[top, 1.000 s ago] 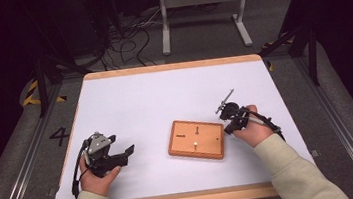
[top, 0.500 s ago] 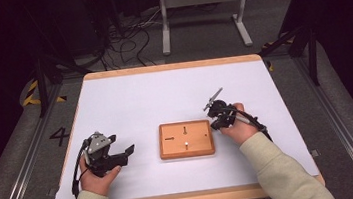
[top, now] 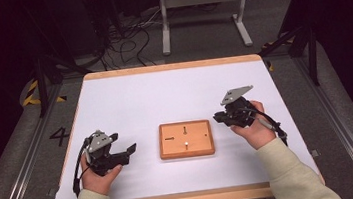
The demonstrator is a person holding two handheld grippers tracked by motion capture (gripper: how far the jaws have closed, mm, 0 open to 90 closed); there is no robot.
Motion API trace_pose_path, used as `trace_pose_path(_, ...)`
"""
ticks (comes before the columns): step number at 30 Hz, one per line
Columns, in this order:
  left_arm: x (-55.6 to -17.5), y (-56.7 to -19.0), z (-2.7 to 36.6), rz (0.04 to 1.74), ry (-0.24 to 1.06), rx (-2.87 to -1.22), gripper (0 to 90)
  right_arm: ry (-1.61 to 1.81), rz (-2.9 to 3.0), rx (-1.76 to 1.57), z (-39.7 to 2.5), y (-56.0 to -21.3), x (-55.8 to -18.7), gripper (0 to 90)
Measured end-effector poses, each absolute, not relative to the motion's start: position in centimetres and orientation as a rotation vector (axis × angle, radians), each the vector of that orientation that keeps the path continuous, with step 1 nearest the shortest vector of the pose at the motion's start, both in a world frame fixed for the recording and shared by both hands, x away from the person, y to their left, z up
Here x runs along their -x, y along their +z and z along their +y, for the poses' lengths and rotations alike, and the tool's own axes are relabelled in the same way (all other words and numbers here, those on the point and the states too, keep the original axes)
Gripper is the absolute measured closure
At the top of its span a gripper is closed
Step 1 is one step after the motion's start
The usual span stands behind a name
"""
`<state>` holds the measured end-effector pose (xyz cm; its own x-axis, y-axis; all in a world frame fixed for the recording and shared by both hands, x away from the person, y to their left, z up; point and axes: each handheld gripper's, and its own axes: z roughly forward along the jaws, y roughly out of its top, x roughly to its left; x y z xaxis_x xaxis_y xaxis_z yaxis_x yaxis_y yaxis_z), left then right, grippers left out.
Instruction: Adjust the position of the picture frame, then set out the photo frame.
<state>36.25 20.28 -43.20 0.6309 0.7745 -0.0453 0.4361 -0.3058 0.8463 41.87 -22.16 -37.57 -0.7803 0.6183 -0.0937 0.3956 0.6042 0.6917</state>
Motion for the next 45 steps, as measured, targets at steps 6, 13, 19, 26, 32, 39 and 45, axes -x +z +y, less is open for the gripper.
trace_pose_path(6, -36.2, -43.0, 20.0, 0.925, 0.461, -1.947, 21.7, 1.085, 2.453, -0.799, -23.4, -37.0, -40.7, 76.3)
trace_pose_path(13, -36.3, -42.3, 19.4, 0.873, 0.419, -1.936, 20.8, 1.203, 2.398, -0.830, -25.0, -37.2, -39.6, 73.1)
trace_pose_path(19, -36.2, -41.6, 18.0, 0.838, 0.384, -1.960, 20.8, 1.258, 2.376, -0.876, -26.3, -37.4, -39.0, 71.4)
trace_pose_path(26, -36.6, -41.3, 15.7, 0.787, 0.362, -1.989, 25.8, 1.271, 2.356, -0.906, -27.2, -37.4, -38.6, 69.5)
trace_pose_path(32, -36.9, -41.1, 13.8, 0.718, 0.326, -2.005, 31.8, 1.263, 2.346, -0.936, -27.8, -37.6, -38.4, 68.5)
trace_pose_path(39, -37.9, -41.4, 11.6, 0.672, 0.242, -2.029, 35.3, 1.245, 2.344, -0.955, -28.1, -37.9, -38.3, 67.8)
trace_pose_path(45, -38.4, -41.6, 10.0, 0.626, 0.209, -2.029, 37.3, 1.237, 2.341, -0.968, -28.4, -38.1, -38.1, 67.4)
